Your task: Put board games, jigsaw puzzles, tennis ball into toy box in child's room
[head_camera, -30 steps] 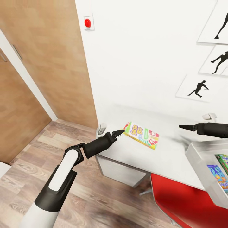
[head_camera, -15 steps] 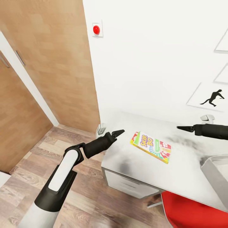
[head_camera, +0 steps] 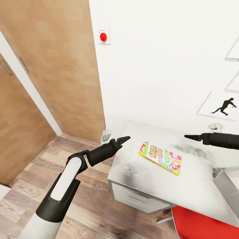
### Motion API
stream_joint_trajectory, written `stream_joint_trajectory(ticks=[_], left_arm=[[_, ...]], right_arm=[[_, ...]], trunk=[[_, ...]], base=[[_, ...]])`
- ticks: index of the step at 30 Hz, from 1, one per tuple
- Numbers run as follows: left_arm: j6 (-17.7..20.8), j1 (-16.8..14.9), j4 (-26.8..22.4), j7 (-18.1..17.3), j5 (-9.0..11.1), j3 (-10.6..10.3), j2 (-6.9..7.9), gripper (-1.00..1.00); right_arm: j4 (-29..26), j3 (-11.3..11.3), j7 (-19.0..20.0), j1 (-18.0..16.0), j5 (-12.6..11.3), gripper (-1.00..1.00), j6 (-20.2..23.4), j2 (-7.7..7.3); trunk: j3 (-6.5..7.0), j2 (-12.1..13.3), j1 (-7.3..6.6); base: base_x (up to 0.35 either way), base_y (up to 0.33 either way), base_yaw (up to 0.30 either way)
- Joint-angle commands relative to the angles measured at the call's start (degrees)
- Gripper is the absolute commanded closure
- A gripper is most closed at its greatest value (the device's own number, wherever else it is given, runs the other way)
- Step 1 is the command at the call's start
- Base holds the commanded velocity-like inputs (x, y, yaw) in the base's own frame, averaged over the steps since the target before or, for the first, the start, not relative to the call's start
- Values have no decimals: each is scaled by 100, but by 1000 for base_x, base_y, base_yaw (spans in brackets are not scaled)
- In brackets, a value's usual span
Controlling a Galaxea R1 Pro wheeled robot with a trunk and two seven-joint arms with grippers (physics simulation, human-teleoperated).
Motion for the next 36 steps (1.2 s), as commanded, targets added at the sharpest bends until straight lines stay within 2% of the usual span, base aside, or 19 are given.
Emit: stream_joint_trajectory(ticks=[1, 15, 26, 34, 36], left_arm=[[13, -4, -6, 56, 60, 3, -1, -100], [13, -4, -6, 54, 60, 10, 2, -100], [13, 6, -4, 60, 60, 31, 25, -100], [13, 11, 0, 64, 57, 57, 82, -100], [13, 12, 1, 60, 63, 67, 136, -100]], right_arm=[[2, -4, 37, 19, 27, -100, 24, 1], [66, -4, -105, 166, 24, -100, 24, 66], [390, -7, -477, 207, 15, -100, 24, 399], [537, -9, -538, 303, 6, -100, 24, 480], [590, -11, -567, 365, 6, -100, 24, 501]], trunk=[[0, -10, 4], [125, -10, 4], [160, -10, 4], [166, -10, 4], [167, -10, 4]], base=[[9, 7, 0], [4, 3, 0], [0, 0, 0], [3, 2, 0], [60, 46, 0]])
